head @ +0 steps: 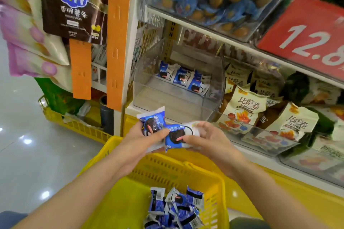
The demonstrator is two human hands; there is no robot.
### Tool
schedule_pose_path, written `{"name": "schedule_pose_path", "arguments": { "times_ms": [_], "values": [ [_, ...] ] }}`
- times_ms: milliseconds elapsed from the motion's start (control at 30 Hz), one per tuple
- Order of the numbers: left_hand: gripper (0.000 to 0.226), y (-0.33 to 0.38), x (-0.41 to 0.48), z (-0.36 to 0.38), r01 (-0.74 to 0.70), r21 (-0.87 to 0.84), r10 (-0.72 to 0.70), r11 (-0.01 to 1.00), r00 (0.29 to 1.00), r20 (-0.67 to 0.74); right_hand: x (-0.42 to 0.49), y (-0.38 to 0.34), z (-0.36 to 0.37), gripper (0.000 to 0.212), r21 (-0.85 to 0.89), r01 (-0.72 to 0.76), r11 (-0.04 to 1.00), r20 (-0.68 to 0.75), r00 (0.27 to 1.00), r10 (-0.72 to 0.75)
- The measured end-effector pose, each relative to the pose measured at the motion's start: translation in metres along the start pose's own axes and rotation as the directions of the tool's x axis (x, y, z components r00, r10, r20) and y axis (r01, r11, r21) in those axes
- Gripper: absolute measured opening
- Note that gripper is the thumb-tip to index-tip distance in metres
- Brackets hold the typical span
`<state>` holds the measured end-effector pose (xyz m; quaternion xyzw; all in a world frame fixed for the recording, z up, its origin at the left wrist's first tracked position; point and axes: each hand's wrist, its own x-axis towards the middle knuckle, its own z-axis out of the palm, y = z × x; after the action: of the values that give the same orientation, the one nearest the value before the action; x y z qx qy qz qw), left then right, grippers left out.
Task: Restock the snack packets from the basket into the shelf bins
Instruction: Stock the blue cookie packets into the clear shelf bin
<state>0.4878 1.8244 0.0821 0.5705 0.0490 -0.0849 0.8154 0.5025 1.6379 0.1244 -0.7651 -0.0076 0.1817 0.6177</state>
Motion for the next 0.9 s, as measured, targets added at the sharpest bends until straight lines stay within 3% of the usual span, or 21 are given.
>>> {"name": "schedule_pose_path", "arguments": {
  "times_ms": [100, 200, 300, 400, 500, 700, 900],
  "values": [
    [0.040, 0.013, 0.009, -0.005, -0.098, 0.120, 0.101, 0.988, 0.995, -0.019, 0.002, -0.016, 0.000, 0.038, -0.282, 0.056, 0.958, 0.073, 0.997, -0.037],
    [0.025, 0.021, 0.020, -0.009, -0.137, 0.095, 0.146, 0.986, 0.985, -0.095, 0.013, -0.042, -0.002, 0.034, -0.334, 0.122, 0.935, 0.084, 0.991, -0.099],
    [0.029, 0.036, 0.029, -0.015, -0.126, 0.026, 0.129, 0.992, 0.969, -0.211, 0.041, -0.064, -0.005, 0.041, -0.261, 0.127, 0.957, -0.049, 0.988, -0.145],
    [0.031, 0.047, 0.038, -0.023, -0.165, -0.006, 0.158, 0.986, 0.953, -0.259, 0.090, -0.075, -0.004, 0.032, -0.220, 0.173, 0.960, -0.238, 0.945, -0.225],
    [0.036, 0.055, 0.044, -0.029, -0.164, -0.061, 0.142, 0.985, 0.953, -0.268, 0.145, -0.078, 0.001, 0.032, -0.323, 0.176, 0.930, -0.310, 0.909, -0.280],
    [0.039, 0.053, 0.055, -0.043, -0.154, 0.016, 0.150, 0.988, 0.931, -0.333, 0.232, -0.073, 0.010, 0.047, -0.591, 0.087, 0.802, -0.293, 0.903, -0.313],
    [0.038, 0.055, 0.068, -0.064, -0.198, -0.022, 0.174, 0.980, 0.907, -0.384, 0.292, -0.069, 0.015, 0.050, -0.714, 0.061, 0.697, -0.210, 0.932, -0.297]
  ]
}}
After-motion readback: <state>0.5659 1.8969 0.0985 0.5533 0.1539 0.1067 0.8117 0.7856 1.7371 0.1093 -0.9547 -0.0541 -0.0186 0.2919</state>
